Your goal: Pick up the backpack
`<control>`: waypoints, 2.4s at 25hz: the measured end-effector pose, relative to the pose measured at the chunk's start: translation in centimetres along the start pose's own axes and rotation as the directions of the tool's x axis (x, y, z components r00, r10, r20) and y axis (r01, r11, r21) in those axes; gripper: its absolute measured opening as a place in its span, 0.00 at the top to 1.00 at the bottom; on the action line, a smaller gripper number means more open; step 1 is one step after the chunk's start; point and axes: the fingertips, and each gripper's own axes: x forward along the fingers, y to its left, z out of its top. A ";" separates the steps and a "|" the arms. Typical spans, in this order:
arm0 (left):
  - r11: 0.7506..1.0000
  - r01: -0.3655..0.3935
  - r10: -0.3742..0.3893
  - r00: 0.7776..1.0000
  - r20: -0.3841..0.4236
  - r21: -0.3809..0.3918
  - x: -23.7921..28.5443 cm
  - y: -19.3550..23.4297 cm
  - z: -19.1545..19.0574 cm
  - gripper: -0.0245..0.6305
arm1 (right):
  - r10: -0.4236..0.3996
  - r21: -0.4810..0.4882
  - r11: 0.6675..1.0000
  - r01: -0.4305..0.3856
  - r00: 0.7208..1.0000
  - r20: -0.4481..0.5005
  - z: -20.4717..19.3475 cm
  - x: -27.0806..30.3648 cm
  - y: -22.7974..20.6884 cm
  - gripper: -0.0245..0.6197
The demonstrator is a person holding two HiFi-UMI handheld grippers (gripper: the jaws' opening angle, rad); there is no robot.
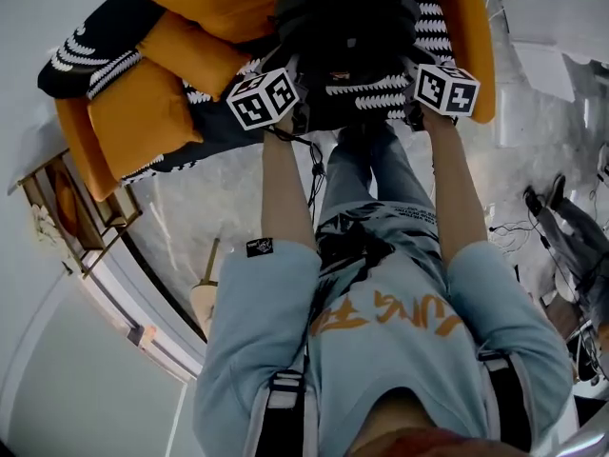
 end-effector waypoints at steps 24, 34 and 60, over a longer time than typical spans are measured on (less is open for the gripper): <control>0.991 -0.012 -0.048 0.896 0.441 0.132 -20.1 -11.8 12.8 0.78 | 0.200 -0.350 0.933 -0.084 0.929 0.312 14.4 -15.4 14.8 0.79; 0.980 -0.040 -0.083 0.811 0.579 0.196 -24.8 -15.9 19.1 0.80 | 0.334 -0.470 0.876 -0.107 0.839 0.431 21.9 -19.6 19.2 0.80; 0.967 -0.003 -0.158 0.776 0.611 0.254 -24.7 -17.8 22.4 0.82 | 0.359 -0.490 0.869 -0.071 0.771 0.525 25.0 -22.0 19.7 0.81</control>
